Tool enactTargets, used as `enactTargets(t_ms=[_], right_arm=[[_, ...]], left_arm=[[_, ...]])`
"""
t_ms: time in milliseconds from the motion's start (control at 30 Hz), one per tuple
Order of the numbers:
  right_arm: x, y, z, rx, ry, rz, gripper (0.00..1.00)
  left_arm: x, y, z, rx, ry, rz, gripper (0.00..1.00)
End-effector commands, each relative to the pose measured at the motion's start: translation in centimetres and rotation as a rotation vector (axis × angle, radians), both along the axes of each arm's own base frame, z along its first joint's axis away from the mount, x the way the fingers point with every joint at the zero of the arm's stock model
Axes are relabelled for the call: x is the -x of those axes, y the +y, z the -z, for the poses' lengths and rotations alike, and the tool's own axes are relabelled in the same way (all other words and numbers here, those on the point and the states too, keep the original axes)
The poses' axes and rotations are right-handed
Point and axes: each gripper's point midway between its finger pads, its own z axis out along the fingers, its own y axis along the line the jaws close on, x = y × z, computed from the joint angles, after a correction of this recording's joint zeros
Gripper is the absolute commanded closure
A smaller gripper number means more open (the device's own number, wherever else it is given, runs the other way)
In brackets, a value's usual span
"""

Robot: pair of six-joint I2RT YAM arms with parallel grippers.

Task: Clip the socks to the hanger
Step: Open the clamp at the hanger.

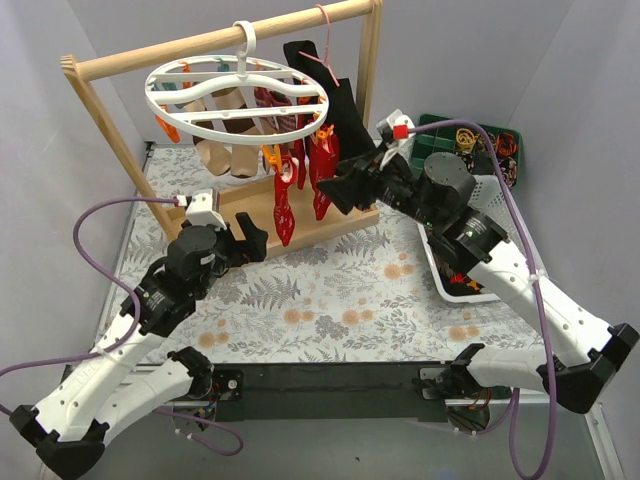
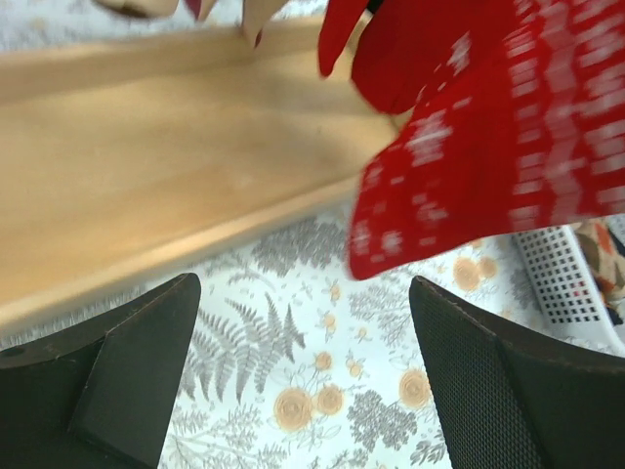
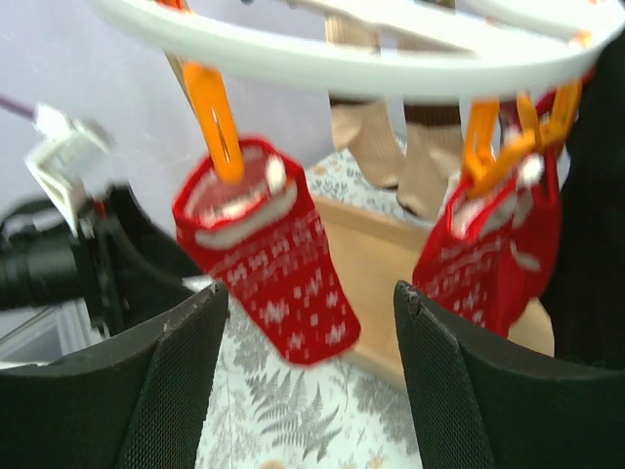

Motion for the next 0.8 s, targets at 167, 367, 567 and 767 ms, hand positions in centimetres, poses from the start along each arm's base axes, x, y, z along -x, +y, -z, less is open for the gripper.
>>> enactTargets(t_ms=[167, 367, 567, 767], right_arm=[[-0.6, 5.1, -7.3, -0.082, -0.177, -0.002, 0.25], [-2.2, 7.7, -8.9, -0.126, -0.196, 0.084, 0.25], [-4.8, 8.2, -8.8, -0.157, -0.177, 0.21, 0.31], [-7.0, 6.1, -8.3, -0.159, -0.169, 0.378, 0.49]], left_arm=[[2.0, 4.0, 2.3, 0.076, 0.026, -0.175, 0.13], [2.3, 5.5, 1.2, 0.046, 0.004, -0.219, 0.14], [2.5, 5.9, 0.5, 0.053, -0.005, -0.235, 0.14], [2.5, 5.9, -0.2, 0.041, -0.011, -0.227, 0.14]])
